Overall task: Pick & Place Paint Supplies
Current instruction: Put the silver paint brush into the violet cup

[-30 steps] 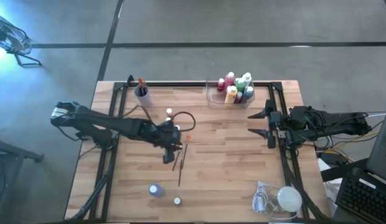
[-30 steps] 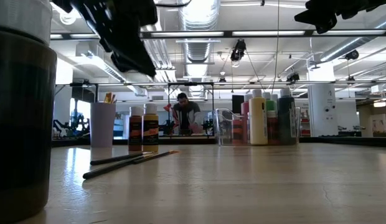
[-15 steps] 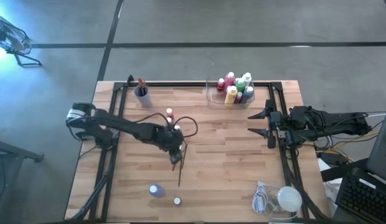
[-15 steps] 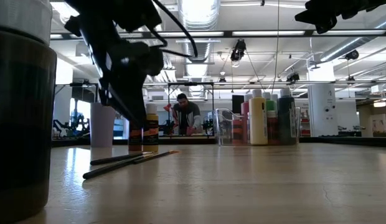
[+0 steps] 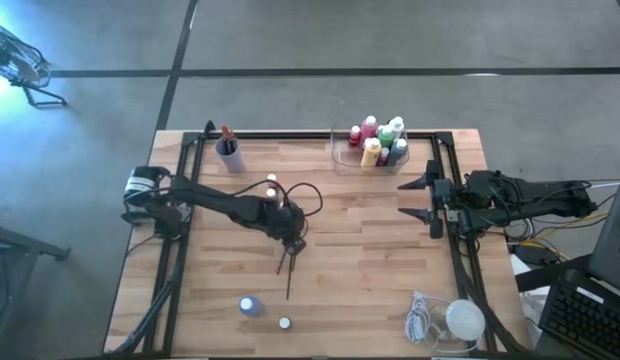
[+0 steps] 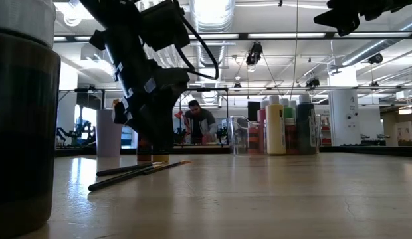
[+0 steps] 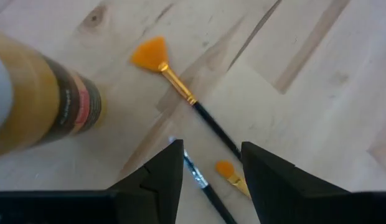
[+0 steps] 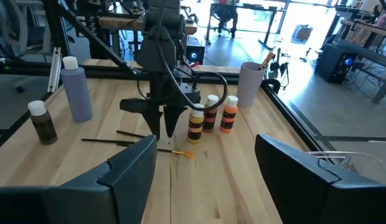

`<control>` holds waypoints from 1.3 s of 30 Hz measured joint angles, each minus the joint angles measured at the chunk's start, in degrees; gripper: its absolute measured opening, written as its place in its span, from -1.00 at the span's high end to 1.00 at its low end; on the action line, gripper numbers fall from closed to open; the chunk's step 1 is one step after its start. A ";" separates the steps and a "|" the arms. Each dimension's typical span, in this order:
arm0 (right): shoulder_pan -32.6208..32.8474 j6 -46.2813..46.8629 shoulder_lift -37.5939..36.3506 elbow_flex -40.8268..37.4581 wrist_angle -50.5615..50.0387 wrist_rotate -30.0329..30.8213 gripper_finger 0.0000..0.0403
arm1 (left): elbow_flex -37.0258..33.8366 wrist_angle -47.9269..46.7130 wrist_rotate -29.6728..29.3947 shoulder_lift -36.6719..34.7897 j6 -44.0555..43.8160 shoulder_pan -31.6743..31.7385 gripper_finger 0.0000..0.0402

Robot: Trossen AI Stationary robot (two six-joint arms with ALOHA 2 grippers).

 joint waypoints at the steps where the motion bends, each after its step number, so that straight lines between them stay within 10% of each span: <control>1: 0.01 -0.02 0.00 -0.01 -0.01 -0.01 -0.37 | -0.01 -0.23 -0.28 0.25 -0.03 0.01 0.18; 27: 0.00 -0.01 0.04 0.00 -0.01 -0.01 -0.78 | -0.54 -1.79 -9.84 1.88 -6.53 0.84 0.19; 39: 0.01 -0.02 0.02 0.00 -0.01 -0.01 -0.68 | -0.42 -1.12 -11.25 5.85 -8.70 0.44 0.19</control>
